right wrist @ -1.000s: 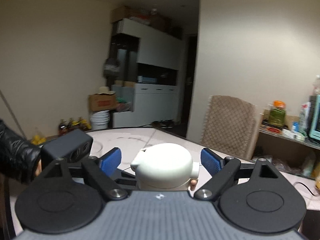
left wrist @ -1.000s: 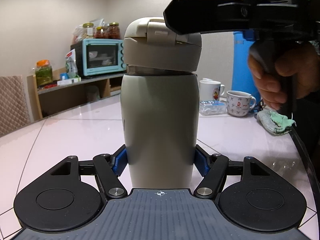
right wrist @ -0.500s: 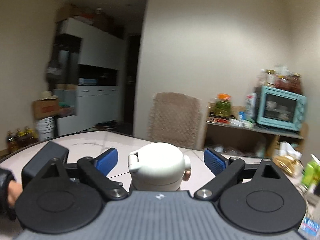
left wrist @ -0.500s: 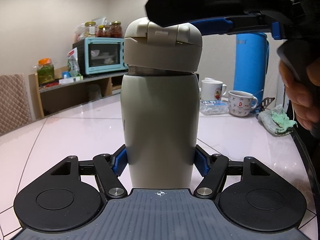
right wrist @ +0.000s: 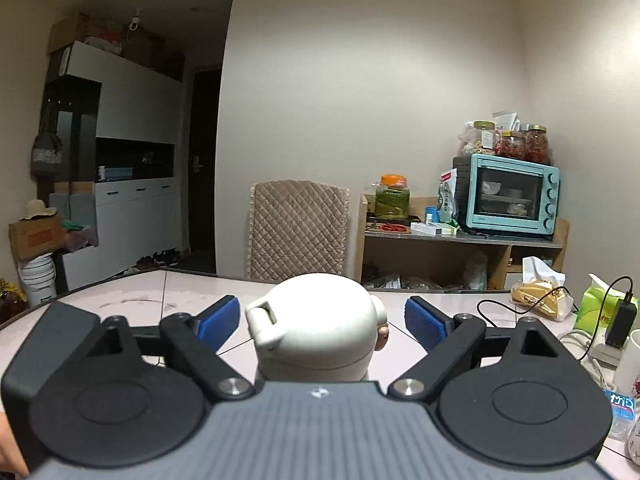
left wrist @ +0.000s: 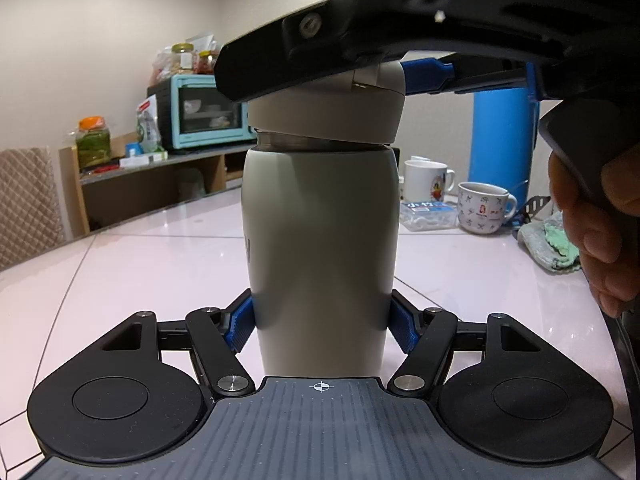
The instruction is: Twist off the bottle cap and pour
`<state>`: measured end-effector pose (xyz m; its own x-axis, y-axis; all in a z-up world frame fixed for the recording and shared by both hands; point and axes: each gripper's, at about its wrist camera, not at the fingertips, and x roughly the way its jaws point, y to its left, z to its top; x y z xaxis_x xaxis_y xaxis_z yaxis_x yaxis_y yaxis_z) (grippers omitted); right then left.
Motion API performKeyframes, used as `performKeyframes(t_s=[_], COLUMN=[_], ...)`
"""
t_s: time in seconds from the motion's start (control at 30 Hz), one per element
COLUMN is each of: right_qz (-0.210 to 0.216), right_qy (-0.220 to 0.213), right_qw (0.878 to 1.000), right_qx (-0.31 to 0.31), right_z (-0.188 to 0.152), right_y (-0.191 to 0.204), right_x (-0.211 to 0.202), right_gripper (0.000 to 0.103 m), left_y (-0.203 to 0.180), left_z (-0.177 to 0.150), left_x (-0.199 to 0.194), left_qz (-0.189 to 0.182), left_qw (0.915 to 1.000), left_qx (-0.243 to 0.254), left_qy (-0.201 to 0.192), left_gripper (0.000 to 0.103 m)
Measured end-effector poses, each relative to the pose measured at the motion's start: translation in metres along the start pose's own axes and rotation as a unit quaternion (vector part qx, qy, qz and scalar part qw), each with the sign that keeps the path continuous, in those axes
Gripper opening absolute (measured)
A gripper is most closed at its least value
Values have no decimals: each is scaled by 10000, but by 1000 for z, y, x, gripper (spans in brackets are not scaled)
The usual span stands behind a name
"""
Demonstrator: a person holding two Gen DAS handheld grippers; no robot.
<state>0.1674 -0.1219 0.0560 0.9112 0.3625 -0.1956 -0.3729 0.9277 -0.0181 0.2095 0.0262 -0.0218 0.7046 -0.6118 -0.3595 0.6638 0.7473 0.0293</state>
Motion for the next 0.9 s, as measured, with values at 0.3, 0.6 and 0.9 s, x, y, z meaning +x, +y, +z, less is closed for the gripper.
performKeyframes(t_s=[0.3,0.6,0.9], right_qz=[-45,236,793], right_qy=[71,104,154], right_qw=[9999,9996,9967], right_qx=[-92,-115,-98], right_z=[-4,-2,0], right_y=[4,-2,-17], right_x=[3,3,6], right_gripper=[73,71,71], left_y=[-5,-4,-2], left_z=[3,3,1], left_x=[1,1,1], left_qz=[25,12,-17], left_qw=[10000,10000,10000], left_qx=[-14,-23,-60], left_qy=[-15,-25,-44], left_gripper=[72,72,72])
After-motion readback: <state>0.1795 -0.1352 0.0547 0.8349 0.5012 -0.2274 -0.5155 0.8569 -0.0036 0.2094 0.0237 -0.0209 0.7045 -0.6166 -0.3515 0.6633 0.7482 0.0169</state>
